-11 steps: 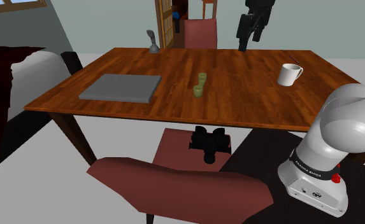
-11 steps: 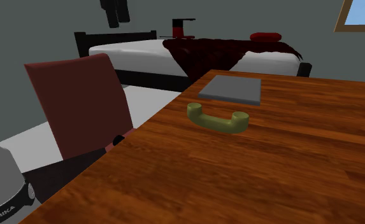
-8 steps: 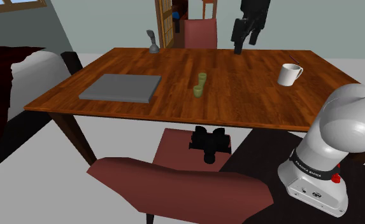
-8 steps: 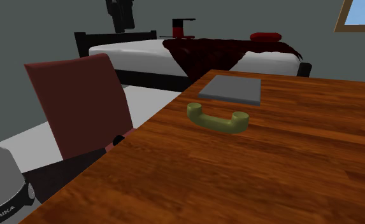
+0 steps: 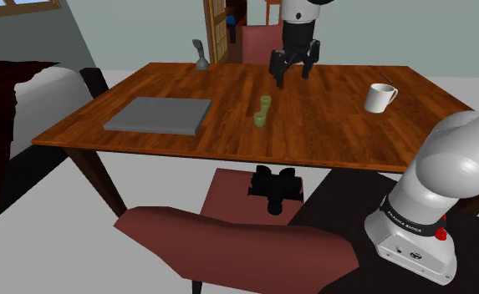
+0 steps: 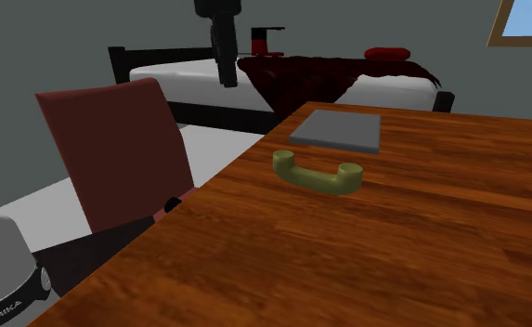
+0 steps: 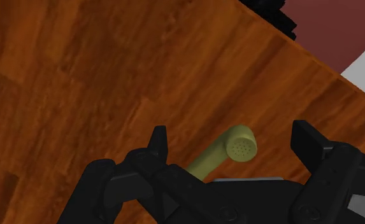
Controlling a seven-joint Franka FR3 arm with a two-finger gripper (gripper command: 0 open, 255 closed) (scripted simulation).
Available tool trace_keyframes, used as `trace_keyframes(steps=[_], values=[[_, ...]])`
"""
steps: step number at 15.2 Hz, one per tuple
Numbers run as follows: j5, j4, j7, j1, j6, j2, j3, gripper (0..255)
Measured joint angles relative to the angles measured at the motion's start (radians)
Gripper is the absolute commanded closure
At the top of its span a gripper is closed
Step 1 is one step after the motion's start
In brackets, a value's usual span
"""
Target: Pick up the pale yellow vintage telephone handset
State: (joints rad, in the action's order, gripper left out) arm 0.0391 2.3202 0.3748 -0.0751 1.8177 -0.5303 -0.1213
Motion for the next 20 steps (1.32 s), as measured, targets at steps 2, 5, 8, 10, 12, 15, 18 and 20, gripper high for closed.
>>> trace_keyframes(steps=[2, 5, 8, 10, 12, 15, 18, 20], values=[[0.001, -0.006, 0.062, -0.023, 0.055, 0.066, -0.007, 0], [0.005, -0.037, 0.161, -0.053, 0.125, 0.174, -0.019, 0], [0.014, -0.071, 0.255, -0.081, 0.194, 0.284, -0.023, 0], [0.022, -0.104, 0.316, -0.098, 0.233, 0.361, -0.022, 0], [0.028, -0.135, 0.379, -0.11, 0.261, 0.424, -0.02, 0], [0.037, -0.186, 0.465, -0.129, 0.308, 0.529, -0.009, 0], [0.043, -0.241, 0.536, -0.142, 0.343, 0.623, 0.007, 0], [0.046, -0.24, 0.555, -0.142, 0.364, 0.644, 0.009, 0]])
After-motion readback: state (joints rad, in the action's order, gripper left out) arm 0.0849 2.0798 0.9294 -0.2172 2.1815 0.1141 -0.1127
